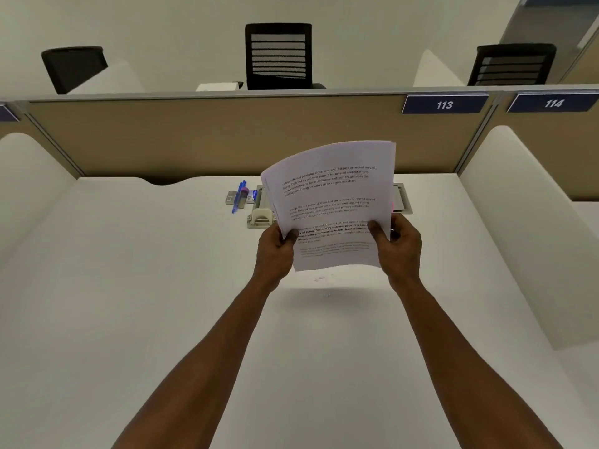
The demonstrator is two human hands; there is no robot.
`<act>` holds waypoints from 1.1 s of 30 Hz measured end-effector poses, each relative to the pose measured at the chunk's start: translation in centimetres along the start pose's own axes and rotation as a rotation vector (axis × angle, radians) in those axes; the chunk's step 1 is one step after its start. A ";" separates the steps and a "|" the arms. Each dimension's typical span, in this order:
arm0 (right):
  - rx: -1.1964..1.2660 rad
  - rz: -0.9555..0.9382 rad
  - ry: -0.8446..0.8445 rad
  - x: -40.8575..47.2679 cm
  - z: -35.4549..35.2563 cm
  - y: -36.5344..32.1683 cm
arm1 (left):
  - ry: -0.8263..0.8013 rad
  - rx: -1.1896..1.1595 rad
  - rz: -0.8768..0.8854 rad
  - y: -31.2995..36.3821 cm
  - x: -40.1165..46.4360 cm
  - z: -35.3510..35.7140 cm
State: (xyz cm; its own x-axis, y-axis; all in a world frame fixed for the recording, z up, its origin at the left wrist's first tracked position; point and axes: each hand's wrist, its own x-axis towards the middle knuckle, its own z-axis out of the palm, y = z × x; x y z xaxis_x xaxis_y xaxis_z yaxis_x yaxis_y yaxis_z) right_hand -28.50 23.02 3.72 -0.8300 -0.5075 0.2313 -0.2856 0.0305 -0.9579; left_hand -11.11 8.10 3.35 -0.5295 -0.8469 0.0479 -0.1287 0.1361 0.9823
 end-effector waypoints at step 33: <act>0.173 0.193 -0.057 0.4 0.4 2.0 | -0.095 -0.081 -0.056 0.1 1.8 2.6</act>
State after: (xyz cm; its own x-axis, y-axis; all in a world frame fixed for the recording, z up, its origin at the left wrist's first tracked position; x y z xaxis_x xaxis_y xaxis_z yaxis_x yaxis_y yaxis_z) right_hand -29.16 22.53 1.84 -0.8313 -0.5547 0.0358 -0.0339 -0.0137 -0.9993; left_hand -14.22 7.96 3.08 -0.6008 -0.7991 -0.0207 -0.0940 0.0450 0.9946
